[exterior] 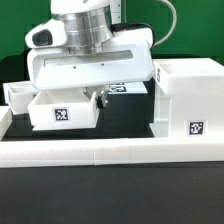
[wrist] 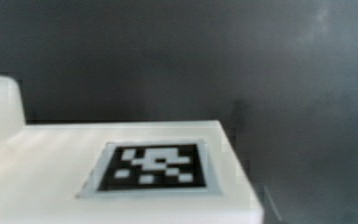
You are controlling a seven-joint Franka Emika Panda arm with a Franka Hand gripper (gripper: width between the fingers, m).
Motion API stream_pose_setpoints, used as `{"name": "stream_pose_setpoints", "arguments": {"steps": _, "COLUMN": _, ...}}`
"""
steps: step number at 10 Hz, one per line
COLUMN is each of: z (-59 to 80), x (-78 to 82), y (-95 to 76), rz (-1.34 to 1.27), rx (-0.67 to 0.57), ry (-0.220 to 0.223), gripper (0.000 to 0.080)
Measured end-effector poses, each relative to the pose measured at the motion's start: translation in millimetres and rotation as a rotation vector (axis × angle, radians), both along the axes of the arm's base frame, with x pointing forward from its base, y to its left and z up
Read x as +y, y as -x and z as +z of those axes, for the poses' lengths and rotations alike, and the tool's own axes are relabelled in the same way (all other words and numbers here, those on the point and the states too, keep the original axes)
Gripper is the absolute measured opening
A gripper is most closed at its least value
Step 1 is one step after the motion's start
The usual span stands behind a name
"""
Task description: Assemble drawer
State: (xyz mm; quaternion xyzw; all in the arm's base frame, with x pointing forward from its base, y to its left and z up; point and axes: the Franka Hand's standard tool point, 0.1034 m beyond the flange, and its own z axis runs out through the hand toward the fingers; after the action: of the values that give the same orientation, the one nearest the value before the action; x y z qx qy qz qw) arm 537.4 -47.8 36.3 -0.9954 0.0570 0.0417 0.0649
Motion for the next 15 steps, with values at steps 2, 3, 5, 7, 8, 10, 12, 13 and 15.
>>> {"name": "stream_pose_setpoints", "arguments": {"steps": 2, "z": -3.0, "x": 0.3, "y": 1.4, "rz": 0.006, "rx": 0.003, "ry": 0.0, "gripper": 0.0042}}
{"name": "stream_pose_setpoints", "arguments": {"steps": 3, "z": -3.4, "x": 0.0, "y": 1.7, "rz": 0.039, "rx": 0.0, "ry": -0.002, "gripper": 0.0042}}
{"name": "stream_pose_setpoints", "arguments": {"steps": 5, "z": -4.2, "x": 0.0, "y": 0.1, "rz": 0.26, "rx": -0.031, "ry": 0.012, "gripper": 0.0042}}
{"name": "stream_pose_setpoints", "arguments": {"steps": 7, "z": -4.2, "x": -4.2, "y": -0.7, "rz": 0.469, "rx": -0.058, "ry": 0.016, "gripper": 0.0042}}
{"name": "stream_pose_setpoints", "arguments": {"steps": 8, "z": -4.7, "x": -8.0, "y": -0.2, "rz": 0.606, "rx": -0.068, "ry": 0.013, "gripper": 0.0042}}
{"name": "stream_pose_setpoints", "arguments": {"steps": 10, "z": -5.4, "x": -11.5, "y": 0.9, "rz": 0.735, "rx": -0.079, "ry": 0.004, "gripper": 0.0042}}
{"name": "stream_pose_setpoints", "arguments": {"steps": 12, "z": -6.3, "x": -13.6, "y": 1.7, "rz": 0.867, "rx": -0.087, "ry": -0.004, "gripper": 0.0042}}
{"name": "stream_pose_setpoints", "arguments": {"steps": 13, "z": -6.5, "x": -14.3, "y": 1.9, "rz": 0.91, "rx": -0.091, "ry": -0.008, "gripper": 0.0042}}
{"name": "stream_pose_setpoints", "arguments": {"steps": 15, "z": -7.1, "x": -15.5, "y": 2.7, "rz": 1.025, "rx": -0.095, "ry": -0.012, "gripper": 0.0042}}
